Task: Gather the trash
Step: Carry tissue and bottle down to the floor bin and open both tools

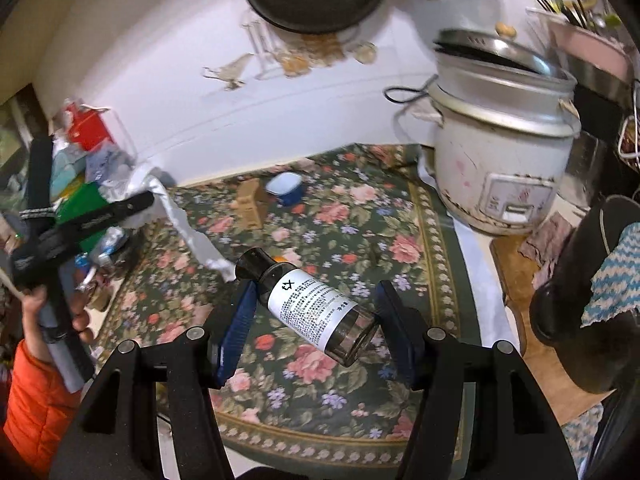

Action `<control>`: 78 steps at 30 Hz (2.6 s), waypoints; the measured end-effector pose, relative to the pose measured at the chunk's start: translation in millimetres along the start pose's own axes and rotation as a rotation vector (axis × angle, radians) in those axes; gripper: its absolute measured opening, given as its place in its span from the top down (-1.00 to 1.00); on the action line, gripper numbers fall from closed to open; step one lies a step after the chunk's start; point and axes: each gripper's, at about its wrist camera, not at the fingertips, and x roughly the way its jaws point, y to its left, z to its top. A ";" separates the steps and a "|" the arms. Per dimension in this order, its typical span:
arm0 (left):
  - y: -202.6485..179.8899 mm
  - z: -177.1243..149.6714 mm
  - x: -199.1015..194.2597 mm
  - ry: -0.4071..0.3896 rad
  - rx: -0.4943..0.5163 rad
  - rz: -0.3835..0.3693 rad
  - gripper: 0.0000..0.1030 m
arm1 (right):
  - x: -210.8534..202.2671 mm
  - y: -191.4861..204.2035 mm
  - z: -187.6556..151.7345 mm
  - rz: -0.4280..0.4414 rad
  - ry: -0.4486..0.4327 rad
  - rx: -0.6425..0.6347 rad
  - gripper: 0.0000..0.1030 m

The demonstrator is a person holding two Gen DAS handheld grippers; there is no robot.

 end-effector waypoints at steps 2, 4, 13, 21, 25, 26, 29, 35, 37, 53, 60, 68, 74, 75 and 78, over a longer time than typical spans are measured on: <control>0.4 -3.1 -23.9 -0.023 0.006 -0.007 0.98 | -10.0 10.1 -2.6 0.014 -0.015 -0.014 -0.12; 1.8 -9.1 -51.3 -0.051 0.016 -0.007 0.98 | -20.4 20.7 -6.3 0.020 -0.031 -0.029 -0.12; 15.3 -57.5 -142.5 -0.093 0.054 -0.076 0.98 | -61.6 69.8 -45.1 0.021 -0.073 -0.033 -0.12; 32.6 -126.0 -188.0 -0.010 0.041 -0.130 0.98 | -80.8 107.2 -110.0 0.007 -0.038 0.015 -0.12; 38.8 -160.2 -202.2 0.025 0.040 -0.124 0.98 | -88.0 123.5 -144.9 -0.002 -0.015 0.028 -0.12; 40.4 -169.8 -203.7 0.042 0.044 -0.115 0.98 | -89.9 126.2 -154.3 -0.008 -0.007 0.034 -0.12; 44.6 -193.1 -203.2 0.093 0.059 -0.105 0.98 | -94.5 132.0 -176.3 -0.017 0.021 0.067 -0.12; 51.8 -238.7 -184.8 0.198 0.077 -0.097 0.98 | -90.9 131.7 -217.5 -0.059 0.103 0.109 -0.12; 53.9 -255.3 -175.5 0.232 0.076 -0.097 0.98 | -83.9 125.9 -230.5 -0.075 0.138 0.128 -0.12; 68.7 -437.3 12.0 0.536 -0.001 -0.031 0.98 | 60.5 42.9 -340.2 -0.125 0.387 0.169 -0.12; 79.9 -539.2 114.0 0.624 -0.020 -0.020 0.98 | 161.2 11.0 -400.6 -0.115 0.455 0.146 -0.12; 88.7 -637.4 194.2 0.717 0.009 -0.025 0.98 | 272.0 -18.0 -470.5 -0.072 0.517 0.178 -0.12; 102.5 -678.8 238.5 0.782 -0.025 -0.048 0.90 | 311.6 -9.7 -495.8 -0.023 0.564 0.183 -0.14; 103.9 -683.1 243.7 0.805 -0.017 -0.057 0.85 | 317.5 -7.8 -500.3 -0.004 0.582 0.187 -0.14; 104.8 -682.3 245.2 0.829 0.003 -0.046 0.65 | 330.9 -8.1 -501.8 0.031 0.647 0.197 -0.14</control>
